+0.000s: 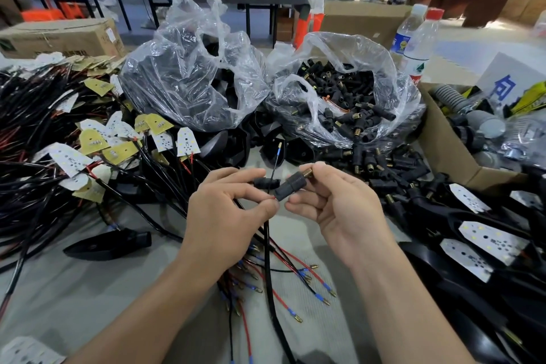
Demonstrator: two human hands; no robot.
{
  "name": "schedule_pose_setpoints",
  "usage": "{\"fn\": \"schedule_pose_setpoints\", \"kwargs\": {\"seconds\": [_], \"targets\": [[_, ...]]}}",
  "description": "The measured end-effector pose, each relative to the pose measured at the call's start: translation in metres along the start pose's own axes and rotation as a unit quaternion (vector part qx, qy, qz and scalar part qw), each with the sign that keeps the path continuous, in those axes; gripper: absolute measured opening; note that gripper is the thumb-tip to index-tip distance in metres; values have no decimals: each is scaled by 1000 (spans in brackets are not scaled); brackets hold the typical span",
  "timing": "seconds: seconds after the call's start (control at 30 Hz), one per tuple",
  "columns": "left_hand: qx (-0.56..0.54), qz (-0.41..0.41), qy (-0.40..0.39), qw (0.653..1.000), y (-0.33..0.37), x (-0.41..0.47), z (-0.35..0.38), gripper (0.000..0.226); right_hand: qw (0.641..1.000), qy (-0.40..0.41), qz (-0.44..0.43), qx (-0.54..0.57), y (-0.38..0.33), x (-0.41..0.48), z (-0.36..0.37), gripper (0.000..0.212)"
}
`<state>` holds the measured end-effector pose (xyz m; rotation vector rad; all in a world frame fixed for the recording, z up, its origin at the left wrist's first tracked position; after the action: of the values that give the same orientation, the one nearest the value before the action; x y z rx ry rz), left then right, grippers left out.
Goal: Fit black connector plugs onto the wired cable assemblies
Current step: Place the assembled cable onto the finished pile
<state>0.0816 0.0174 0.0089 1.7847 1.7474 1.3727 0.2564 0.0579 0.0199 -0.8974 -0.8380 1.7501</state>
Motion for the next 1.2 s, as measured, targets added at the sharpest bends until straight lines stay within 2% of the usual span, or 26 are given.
{"fn": "schedule_pose_setpoints", "kwargs": {"seconds": [0.2,0.27,0.33,0.4,0.47,0.6,0.73,0.8,0.9,1.0,1.1,1.2], "targets": [[-23,11,-4,1000,2,-3,3,22,998,46,-31,-10,0,2,0,38],[-98,-35,-3,995,2,0,0,32,997,50,-49,-27,-1,2,-2,38],[-195,-92,-40,976,4,4,0,37,997,29,-53,-58,-2,0,-2,38],[-262,-127,-68,954,7,6,2,33,994,-3,-50,-94,0,-1,2,39],[-283,-150,-59,946,10,7,1,23,990,-16,-52,-131,3,-1,7,37],[-345,-197,-61,916,9,8,-3,14,975,35,-94,-196,6,3,4,31],[-300,-180,-149,925,13,7,0,15,969,53,-121,-210,4,6,0,34],[-303,-176,-161,923,15,5,2,16,966,51,-129,-218,4,5,-1,35],[-304,-177,-140,925,14,4,1,20,965,53,-125,-226,4,4,-1,32],[-275,-176,-88,941,11,6,2,34,965,106,-124,-204,4,5,-3,29],[-209,-165,-37,963,10,6,1,28,958,172,-127,-189,3,7,-8,28],[-128,-116,-50,984,8,3,-1,23,951,206,-128,-193,5,7,-8,30]]}}
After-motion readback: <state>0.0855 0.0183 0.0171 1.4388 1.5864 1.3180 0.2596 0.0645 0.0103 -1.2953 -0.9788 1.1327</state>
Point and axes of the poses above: each hand's wrist, its own x-axis towards the middle knuckle, its own z-axis out of the palm, y = z × x, the point moved 1 cm from there along x, towards the middle knuckle, and after that the axes turned 5 degrees about z, right-handed, at the moved point
